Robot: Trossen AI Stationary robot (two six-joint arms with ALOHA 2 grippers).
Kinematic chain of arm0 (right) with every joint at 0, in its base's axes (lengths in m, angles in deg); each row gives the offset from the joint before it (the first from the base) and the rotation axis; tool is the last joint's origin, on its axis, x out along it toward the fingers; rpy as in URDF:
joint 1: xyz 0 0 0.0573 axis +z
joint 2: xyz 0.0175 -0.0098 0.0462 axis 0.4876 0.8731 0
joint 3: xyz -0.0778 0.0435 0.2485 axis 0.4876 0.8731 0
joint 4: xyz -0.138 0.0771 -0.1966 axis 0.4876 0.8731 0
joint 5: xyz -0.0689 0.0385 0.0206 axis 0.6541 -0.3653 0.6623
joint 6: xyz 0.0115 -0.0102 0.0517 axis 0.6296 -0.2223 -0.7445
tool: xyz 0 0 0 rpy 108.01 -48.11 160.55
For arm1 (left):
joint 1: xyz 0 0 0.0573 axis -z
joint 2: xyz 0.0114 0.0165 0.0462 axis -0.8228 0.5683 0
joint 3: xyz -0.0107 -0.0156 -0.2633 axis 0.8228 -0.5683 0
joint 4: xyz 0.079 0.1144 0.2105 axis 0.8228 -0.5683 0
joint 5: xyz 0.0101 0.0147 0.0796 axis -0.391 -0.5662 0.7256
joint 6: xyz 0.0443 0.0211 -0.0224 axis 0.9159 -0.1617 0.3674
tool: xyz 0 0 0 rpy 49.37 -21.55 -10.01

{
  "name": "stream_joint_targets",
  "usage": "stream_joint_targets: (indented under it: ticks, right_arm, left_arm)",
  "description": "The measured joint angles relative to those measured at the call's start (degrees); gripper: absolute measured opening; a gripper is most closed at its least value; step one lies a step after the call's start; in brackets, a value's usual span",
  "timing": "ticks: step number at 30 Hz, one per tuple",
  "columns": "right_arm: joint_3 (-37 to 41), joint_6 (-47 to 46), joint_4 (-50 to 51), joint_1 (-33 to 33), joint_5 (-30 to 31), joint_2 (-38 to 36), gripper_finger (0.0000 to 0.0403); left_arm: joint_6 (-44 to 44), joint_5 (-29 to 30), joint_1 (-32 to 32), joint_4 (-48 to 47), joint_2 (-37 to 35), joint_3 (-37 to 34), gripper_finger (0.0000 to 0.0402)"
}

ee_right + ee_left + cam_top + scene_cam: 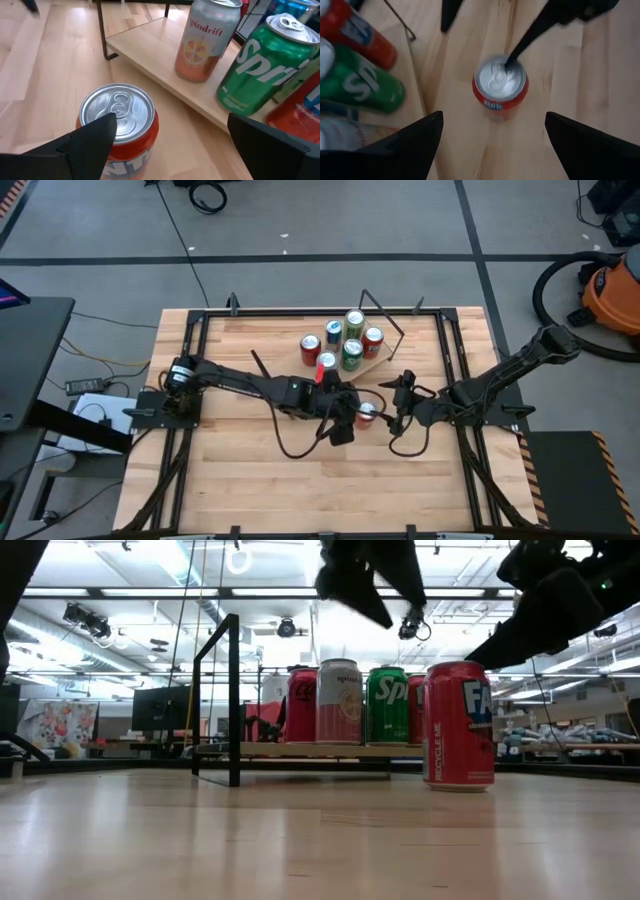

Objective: Place canned beverage on shelf
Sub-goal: Put the orange soda can on the shelf

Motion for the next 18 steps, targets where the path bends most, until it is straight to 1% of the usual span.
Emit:
stream_joint_targets:
  ticks: [5,8,11,14,18]
  right_arm:
    - [0.5,1.4,0.0,0.0,0.2,-0.5,0.0393]
    - [0.5,2.0,0.4,0.0,0.2,-0.5,0.0393]
    - [0.5,2.1,0.7,0.0,0.2,-0.5,0.0393]
    - [0.5,2.1,1.4,0.0,0.2,-0.5,0.0393]
    - [0.6,2.9,2.5,0.7,-0.6,-1.7,0.0393]
  left_arm:
    - [0.6,-0.1,0.0,-2.7,-0.1,4.2,0.0362]
    - [0.7,-0.1,-0.3,-2.3,-0.1,6.2,0.0362]
    - [0.8,-0.4,-1.4,-2.2,-0.1,6.8,0.0362]
    - [1.3,-2.3,-2.7,-0.7,0.3,6.9,0.0362]
    - [8.5,-3.0,-3.3,3.5,1.8,6.8,0.0362]
